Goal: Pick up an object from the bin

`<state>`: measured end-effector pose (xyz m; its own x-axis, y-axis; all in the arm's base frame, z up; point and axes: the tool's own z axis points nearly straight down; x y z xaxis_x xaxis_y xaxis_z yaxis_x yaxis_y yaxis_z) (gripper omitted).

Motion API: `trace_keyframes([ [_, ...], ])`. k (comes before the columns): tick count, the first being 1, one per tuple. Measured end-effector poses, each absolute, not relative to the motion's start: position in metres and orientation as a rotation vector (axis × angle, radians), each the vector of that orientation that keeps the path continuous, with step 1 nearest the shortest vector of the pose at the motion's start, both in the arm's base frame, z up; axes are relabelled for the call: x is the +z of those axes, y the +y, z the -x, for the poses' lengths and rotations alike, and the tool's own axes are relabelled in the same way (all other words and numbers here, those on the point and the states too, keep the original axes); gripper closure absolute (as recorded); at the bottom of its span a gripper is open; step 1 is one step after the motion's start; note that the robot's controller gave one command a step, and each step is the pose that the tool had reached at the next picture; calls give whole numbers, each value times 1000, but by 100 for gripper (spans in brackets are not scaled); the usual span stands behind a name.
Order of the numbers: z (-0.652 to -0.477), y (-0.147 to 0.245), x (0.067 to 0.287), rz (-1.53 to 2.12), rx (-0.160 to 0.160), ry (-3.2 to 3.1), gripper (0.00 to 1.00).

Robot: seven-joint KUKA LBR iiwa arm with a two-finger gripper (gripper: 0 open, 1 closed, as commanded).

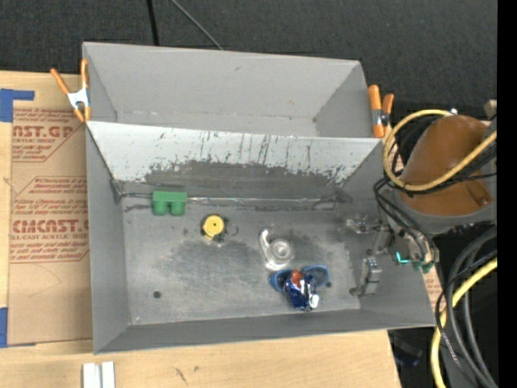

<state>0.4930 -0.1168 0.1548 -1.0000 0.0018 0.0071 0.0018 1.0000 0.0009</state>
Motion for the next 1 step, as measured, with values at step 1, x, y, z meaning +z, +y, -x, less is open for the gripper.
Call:
trace_keyframes([
  [1,-482,-28,84,-64,-7,-3137,0],
])
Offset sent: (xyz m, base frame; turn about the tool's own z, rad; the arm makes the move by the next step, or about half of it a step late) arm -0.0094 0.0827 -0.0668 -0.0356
